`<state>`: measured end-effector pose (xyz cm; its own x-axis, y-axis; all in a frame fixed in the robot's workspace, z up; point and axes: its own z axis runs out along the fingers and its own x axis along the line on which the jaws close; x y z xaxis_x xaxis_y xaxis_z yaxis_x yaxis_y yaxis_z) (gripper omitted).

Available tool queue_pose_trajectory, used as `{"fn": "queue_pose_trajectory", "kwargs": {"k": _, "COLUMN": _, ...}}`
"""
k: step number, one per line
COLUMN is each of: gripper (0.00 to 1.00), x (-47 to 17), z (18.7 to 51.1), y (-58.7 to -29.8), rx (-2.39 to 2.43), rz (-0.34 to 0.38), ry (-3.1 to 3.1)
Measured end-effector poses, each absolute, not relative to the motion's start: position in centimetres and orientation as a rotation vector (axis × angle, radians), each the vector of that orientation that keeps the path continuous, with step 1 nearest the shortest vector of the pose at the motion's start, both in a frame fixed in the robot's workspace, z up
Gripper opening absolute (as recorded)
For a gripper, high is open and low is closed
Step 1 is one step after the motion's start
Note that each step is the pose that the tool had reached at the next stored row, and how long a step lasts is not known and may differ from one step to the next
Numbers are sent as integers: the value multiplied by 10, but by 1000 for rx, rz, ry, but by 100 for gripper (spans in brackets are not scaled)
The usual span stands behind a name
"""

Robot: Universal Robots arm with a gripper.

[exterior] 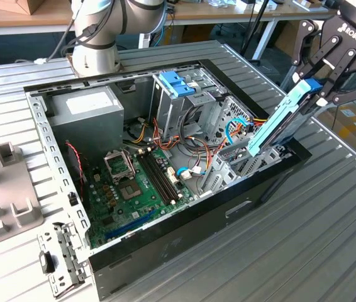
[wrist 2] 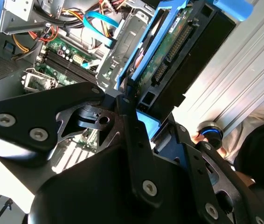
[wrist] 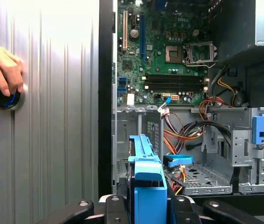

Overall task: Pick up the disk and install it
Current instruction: 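Insert the disk into the insertion slot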

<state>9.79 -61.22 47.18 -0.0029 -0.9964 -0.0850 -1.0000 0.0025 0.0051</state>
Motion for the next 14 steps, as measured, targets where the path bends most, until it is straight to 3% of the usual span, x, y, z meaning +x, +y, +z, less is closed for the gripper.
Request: {"fn": "queue_pose_trajectory", "kwargs": {"k": 14, "gripper": 37, "x": 81, "z": 470, "y": -609, "rx": -2177, "rz": 98, "ry": 2183}}
